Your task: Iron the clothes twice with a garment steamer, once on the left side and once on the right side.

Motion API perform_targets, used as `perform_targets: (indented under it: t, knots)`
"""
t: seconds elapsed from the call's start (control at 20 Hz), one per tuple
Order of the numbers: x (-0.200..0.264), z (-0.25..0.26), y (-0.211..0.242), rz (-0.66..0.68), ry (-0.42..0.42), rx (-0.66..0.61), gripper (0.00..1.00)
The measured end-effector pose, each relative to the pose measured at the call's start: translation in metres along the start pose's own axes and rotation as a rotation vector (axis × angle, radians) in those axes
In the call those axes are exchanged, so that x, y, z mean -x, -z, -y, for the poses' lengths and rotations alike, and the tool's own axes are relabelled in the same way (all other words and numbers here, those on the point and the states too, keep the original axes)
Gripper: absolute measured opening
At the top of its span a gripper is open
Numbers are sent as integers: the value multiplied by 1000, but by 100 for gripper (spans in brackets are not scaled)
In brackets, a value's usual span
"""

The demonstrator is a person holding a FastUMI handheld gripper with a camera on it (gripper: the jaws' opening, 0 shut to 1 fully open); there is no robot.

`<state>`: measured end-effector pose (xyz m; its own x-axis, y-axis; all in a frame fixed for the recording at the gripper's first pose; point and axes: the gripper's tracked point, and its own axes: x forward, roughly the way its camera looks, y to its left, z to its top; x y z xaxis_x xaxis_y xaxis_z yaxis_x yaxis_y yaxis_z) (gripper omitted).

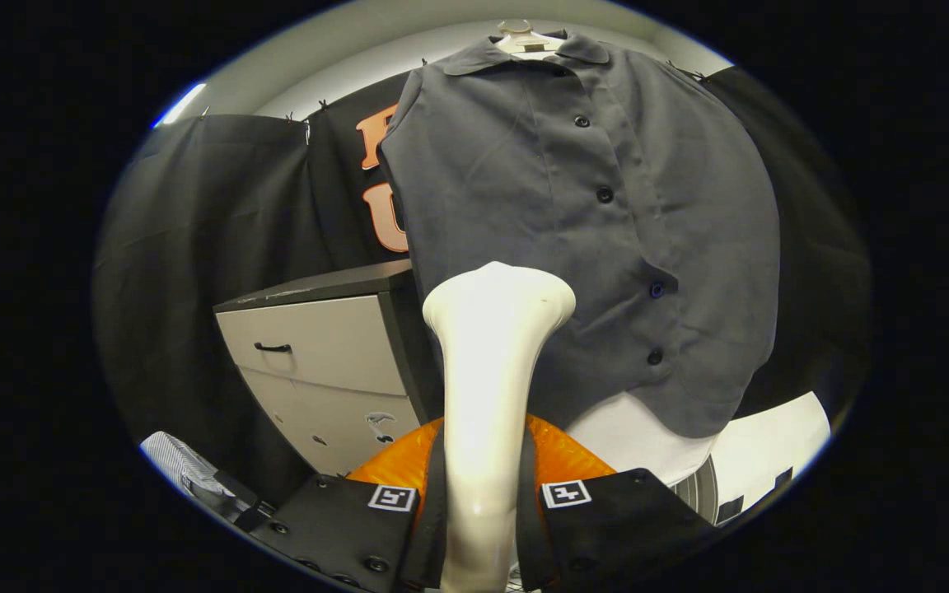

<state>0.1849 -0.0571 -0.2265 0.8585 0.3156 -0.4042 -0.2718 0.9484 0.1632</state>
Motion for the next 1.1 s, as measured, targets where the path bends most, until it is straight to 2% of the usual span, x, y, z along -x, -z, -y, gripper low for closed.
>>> perform_targets:
  t: [0.2, 0.35, 0.85, 1.1]
  knots:
    - [4, -3, 3, -7, -4, 3, 42]
    - [16, -9, -15, 22, -27, 16, 42]
    - [100, -12, -177, 311, -64, 46, 41]
    - [130, 9, -231, 387, -60, 38, 41]
